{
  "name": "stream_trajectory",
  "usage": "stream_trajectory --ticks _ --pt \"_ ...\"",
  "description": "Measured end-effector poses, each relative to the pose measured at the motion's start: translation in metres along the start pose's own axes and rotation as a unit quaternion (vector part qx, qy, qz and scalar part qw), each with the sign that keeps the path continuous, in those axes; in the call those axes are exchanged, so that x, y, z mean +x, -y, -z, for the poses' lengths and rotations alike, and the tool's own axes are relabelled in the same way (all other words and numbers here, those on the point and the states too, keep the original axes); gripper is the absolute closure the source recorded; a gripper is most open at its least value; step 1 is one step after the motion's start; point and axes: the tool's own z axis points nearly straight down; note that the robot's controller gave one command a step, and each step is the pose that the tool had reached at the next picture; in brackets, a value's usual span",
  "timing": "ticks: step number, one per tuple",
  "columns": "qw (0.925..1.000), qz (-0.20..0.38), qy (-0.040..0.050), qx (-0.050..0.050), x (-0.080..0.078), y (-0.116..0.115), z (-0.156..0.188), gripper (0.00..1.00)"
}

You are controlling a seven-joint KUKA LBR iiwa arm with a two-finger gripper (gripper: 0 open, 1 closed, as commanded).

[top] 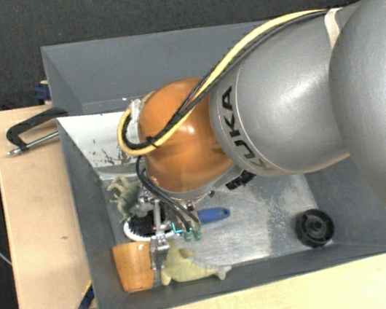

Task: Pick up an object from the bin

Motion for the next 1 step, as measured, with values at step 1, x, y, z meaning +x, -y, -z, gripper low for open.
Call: stream_trajectory --ticks 1 --pt "0.9992 -0.039 0.0077 -0.003 -0.0313 0.0449 -0.0996 0.0"
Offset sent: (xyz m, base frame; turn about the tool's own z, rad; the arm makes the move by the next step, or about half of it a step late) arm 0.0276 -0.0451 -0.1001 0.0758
